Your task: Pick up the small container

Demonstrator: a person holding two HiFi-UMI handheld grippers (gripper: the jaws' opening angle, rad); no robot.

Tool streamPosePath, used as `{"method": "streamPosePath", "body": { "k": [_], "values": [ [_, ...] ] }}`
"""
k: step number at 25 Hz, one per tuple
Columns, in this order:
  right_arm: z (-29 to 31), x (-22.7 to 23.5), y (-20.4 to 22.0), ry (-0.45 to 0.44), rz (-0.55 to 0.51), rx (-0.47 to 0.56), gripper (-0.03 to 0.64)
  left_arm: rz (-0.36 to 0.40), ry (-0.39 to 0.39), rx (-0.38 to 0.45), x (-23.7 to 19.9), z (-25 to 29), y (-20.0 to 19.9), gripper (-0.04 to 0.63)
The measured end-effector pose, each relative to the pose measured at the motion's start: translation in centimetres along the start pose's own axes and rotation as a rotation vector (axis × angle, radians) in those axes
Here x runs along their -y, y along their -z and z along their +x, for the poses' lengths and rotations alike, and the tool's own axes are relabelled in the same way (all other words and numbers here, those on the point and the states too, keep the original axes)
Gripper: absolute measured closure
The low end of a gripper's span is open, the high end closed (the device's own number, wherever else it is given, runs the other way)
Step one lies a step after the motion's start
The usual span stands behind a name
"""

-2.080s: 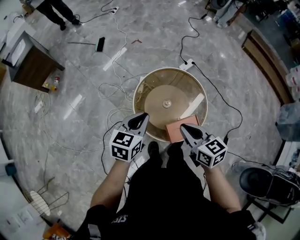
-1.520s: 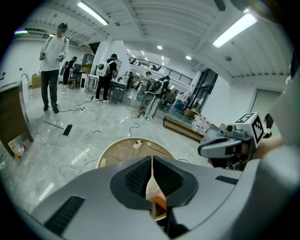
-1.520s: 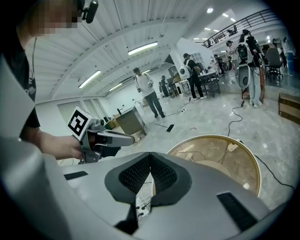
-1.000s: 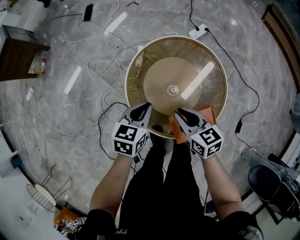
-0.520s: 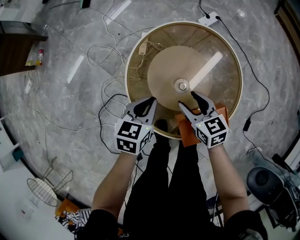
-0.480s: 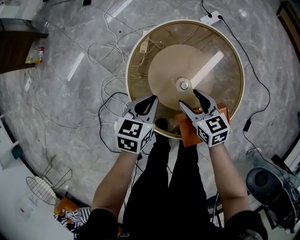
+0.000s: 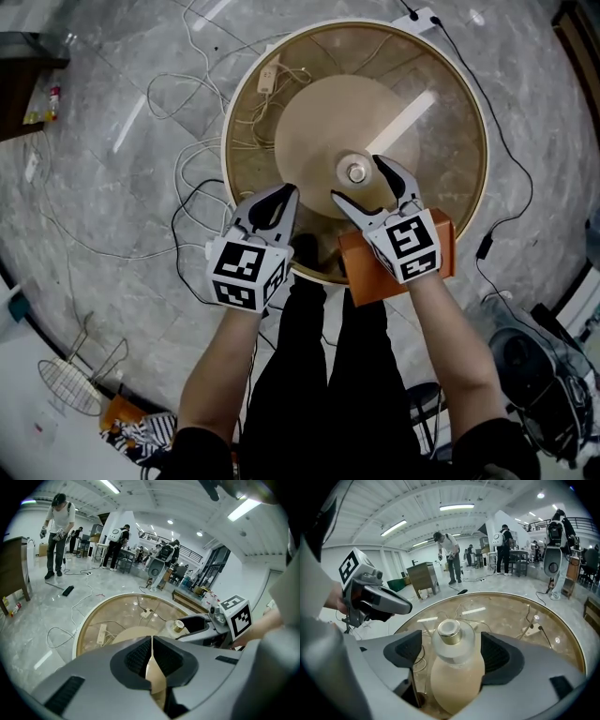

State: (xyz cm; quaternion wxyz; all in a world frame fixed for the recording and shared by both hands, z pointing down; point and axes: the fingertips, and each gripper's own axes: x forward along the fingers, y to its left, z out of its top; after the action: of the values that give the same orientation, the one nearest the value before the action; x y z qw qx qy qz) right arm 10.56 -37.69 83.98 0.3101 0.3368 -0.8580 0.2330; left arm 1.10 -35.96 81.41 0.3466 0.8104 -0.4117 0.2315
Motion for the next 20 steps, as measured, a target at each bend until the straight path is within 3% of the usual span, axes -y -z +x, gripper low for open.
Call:
{"method": "streamPosePath", "body": {
  "k": [10,20],
  "values": [
    [2.4,0.4,-0.3,0.0,0.004,0.014,0.244,-0.021,-0.024,-0.001,-1.5,0.0,0.4,0.569],
    [4.6,0.4,0.2,0.021,-0.044,-0.049,0.242,-0.073,-0.04,0.001,-2.6,-1.7,3.1,0.569]
  ]
}}
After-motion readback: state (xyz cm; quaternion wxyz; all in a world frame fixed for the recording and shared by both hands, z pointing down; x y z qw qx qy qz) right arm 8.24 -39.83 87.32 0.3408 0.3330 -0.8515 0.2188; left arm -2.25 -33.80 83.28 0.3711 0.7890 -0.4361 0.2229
